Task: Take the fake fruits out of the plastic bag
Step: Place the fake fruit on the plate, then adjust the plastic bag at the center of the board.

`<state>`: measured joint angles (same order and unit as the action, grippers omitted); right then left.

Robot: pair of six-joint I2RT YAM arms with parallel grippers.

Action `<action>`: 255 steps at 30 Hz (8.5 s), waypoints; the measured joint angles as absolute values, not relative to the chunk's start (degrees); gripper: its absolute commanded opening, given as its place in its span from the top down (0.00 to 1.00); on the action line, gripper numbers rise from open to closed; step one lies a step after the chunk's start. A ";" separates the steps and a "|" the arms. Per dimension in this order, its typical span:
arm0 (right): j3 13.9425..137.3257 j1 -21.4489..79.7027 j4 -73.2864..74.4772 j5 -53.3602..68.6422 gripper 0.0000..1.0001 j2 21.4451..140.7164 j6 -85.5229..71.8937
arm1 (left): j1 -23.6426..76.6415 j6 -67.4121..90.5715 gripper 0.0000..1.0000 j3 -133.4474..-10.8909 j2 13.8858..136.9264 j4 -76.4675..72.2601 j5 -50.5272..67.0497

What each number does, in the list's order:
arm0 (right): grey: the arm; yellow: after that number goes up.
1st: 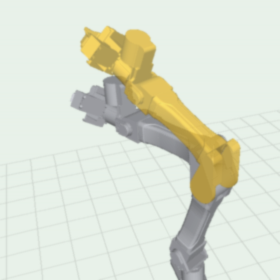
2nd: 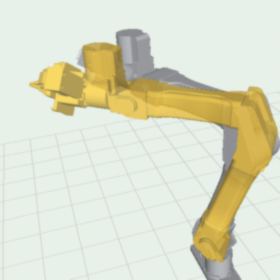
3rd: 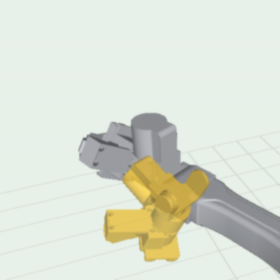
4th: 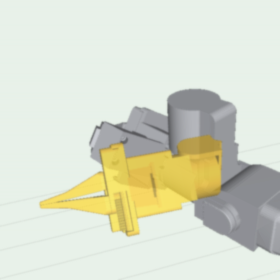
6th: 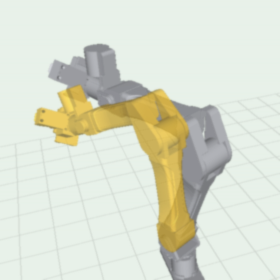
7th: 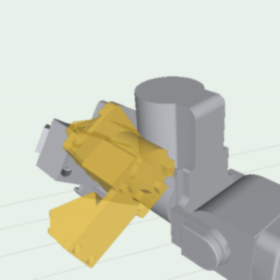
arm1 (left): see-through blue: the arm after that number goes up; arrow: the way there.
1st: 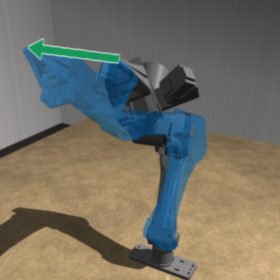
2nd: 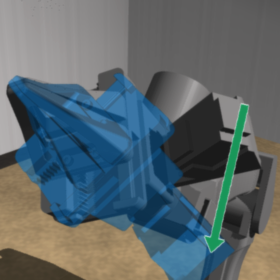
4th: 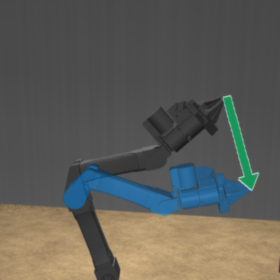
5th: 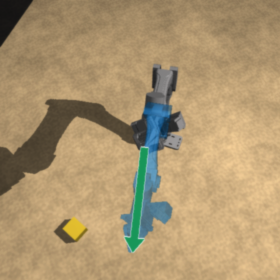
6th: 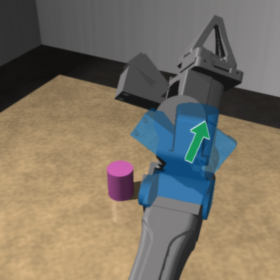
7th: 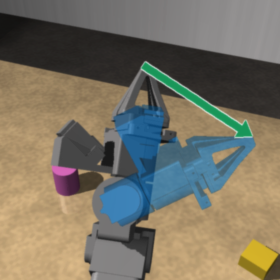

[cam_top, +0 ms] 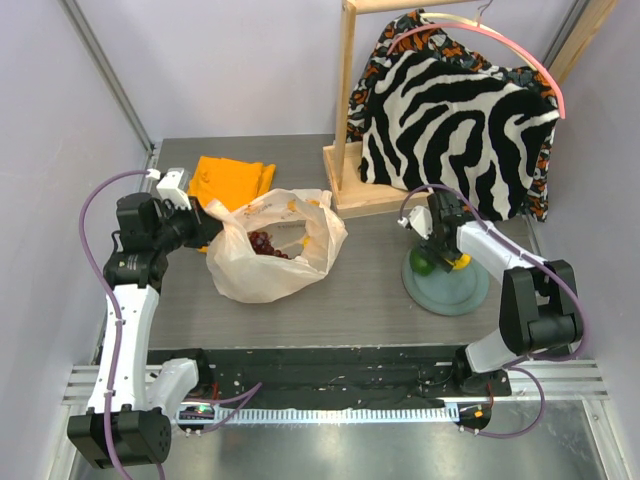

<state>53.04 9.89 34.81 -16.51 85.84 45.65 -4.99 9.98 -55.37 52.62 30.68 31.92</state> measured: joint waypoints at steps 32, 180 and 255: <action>60.18 9.54 43.77 -12.64 0.03 80.07 42.39 | -4.99 10.13 0.99 -55.27 52.27 30.50 31.94; 82.43 48.38 26.44 11.88 0.51 100.16 24.49 | -3.44 -5.43 1.00 -59.00 50.09 49.56 30.85; 73.73 38.61 27.40 17.06 0.53 96.47 17.63 | -2.94 -0.82 1.00 -58.33 51.20 46.98 31.48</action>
<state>73.73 38.61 27.40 17.06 96.47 17.63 -2.94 -0.82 -58.33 51.20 46.98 31.48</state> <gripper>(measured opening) 0.434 0.021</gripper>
